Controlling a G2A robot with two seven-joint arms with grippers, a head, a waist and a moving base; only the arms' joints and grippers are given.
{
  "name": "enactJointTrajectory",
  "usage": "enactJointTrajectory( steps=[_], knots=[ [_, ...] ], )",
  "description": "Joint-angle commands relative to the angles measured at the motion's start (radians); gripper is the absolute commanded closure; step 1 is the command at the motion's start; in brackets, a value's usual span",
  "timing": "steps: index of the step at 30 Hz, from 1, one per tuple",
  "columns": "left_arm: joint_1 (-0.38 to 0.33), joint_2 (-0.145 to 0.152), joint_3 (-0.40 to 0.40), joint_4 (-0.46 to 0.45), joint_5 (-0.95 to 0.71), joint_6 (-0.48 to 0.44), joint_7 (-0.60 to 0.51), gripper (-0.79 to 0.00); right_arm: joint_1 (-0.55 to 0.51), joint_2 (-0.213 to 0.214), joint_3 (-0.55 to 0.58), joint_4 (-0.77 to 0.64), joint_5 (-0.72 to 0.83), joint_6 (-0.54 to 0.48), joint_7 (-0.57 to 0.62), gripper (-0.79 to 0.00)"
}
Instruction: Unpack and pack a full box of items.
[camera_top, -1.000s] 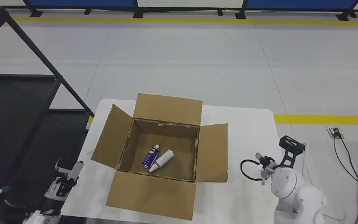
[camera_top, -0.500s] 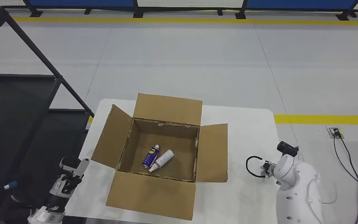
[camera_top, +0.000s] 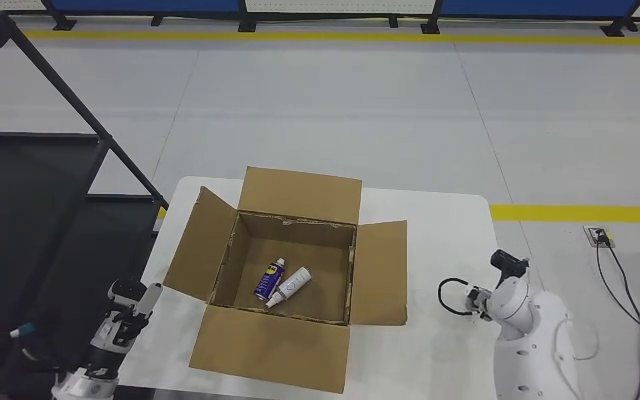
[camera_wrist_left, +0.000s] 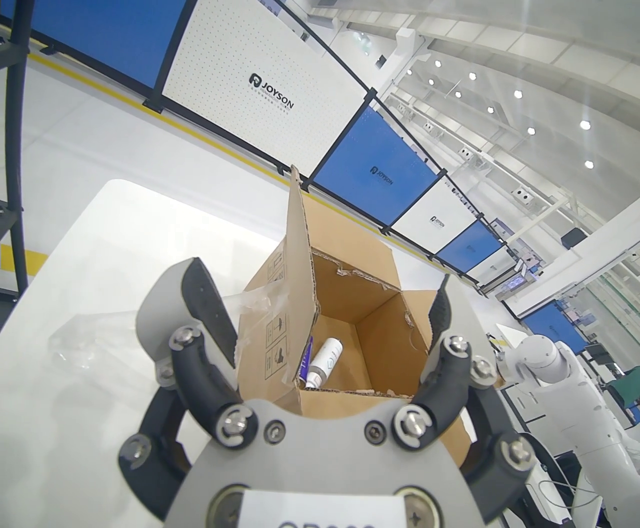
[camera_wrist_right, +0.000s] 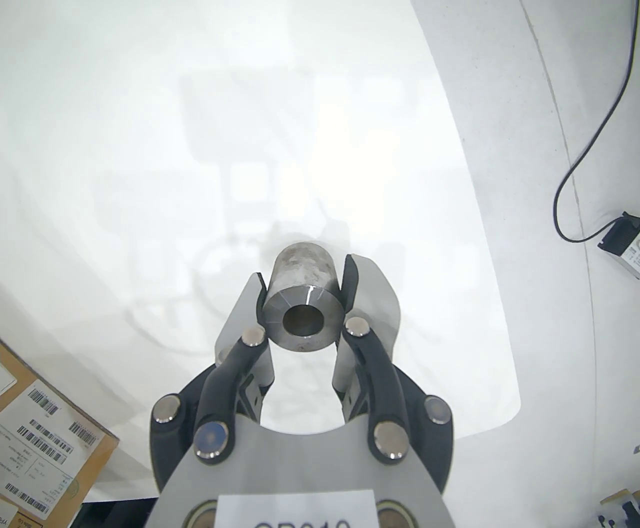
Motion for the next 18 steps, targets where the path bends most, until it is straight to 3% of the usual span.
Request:
enactJointTrajectory(
  steps=[1, 6, 11, 14, 18],
  knots=[
    [0.002, 0.000, -0.001, -0.001, -0.001, 0.000, 0.004, -0.785, -0.018, -0.003, -0.018, -0.069, 0.031, 0.007, -0.023, 0.000],
    [0.012, -0.001, -0.007, 0.000, -0.007, -0.009, 0.018, -0.785, -0.158, -0.024, -0.139, -0.426, 0.131, 0.060, -0.131, 0.000],
    [0.029, -0.003, -0.018, 0.012, -0.030, -0.023, 0.043, -0.785, -0.302, -0.037, -0.381, -0.718, 0.109, 0.056, -0.271, 0.000],
    [0.041, -0.004, -0.027, 0.024, -0.050, -0.032, 0.057, -0.785, -0.343, -0.041, -0.562, -0.772, 0.034, 0.045, -0.368, 0.000],
    [0.059, -0.006, -0.044, 0.038, -0.076, -0.042, 0.074, -0.785, -0.339, -0.048, -0.778, -0.728, -0.069, 0.019, -0.427, 0.000]
  ],
)
